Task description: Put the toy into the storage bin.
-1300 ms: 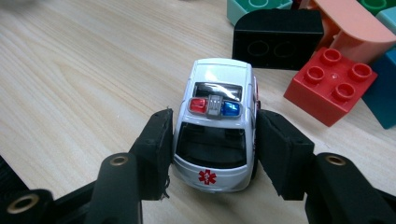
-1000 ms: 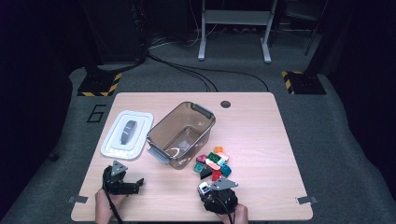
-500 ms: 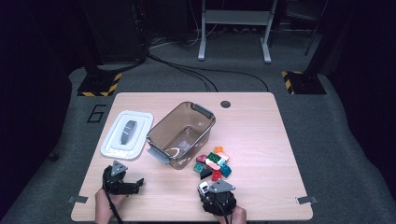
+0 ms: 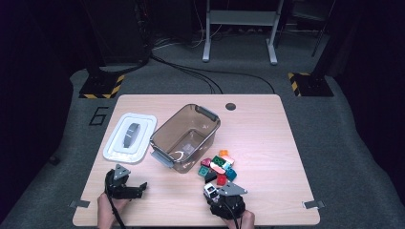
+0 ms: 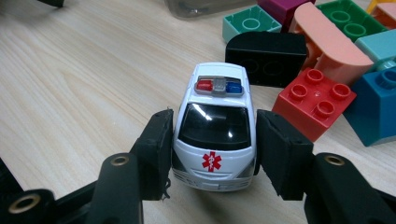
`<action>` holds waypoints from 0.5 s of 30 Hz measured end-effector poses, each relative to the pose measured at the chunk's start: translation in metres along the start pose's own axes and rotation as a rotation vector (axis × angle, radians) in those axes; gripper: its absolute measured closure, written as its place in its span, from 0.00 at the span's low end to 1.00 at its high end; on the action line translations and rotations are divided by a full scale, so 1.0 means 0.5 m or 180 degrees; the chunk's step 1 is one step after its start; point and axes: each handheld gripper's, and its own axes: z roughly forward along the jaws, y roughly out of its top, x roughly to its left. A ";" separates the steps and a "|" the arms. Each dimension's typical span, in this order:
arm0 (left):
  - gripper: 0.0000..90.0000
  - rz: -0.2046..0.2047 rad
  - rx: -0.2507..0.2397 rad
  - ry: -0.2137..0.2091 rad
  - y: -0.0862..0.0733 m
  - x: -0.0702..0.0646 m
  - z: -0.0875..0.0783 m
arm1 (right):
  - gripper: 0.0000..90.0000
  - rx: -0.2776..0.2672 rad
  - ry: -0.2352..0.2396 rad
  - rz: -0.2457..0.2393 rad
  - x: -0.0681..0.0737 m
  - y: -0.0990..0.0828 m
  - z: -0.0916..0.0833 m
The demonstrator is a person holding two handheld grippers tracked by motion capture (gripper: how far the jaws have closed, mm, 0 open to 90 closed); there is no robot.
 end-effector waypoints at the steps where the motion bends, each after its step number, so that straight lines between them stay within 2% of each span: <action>1: 0.00 -0.0002 0.0001 0.0000 0.000 0.000 0.000 | 0.53 -0.0021 0.0028 -0.0008 -0.003 0.001 -0.001; 3: 0.00 -0.0012 -0.0052 0.0032 -0.001 -0.001 0.003 | 0.53 -0.0045 0.0054 0.0030 -0.007 0.004 -0.002; 10: 0.00 -0.0014 -0.0053 0.0032 -0.001 -0.001 0.003 | 0.53 -0.0095 0.0149 0.0136 -0.021 0.031 -0.009; 15: 0.00 -0.0014 -0.0053 0.0031 -0.001 -0.001 0.003 | 0.53 -0.0070 0.0201 0.0098 -0.021 0.062 -0.012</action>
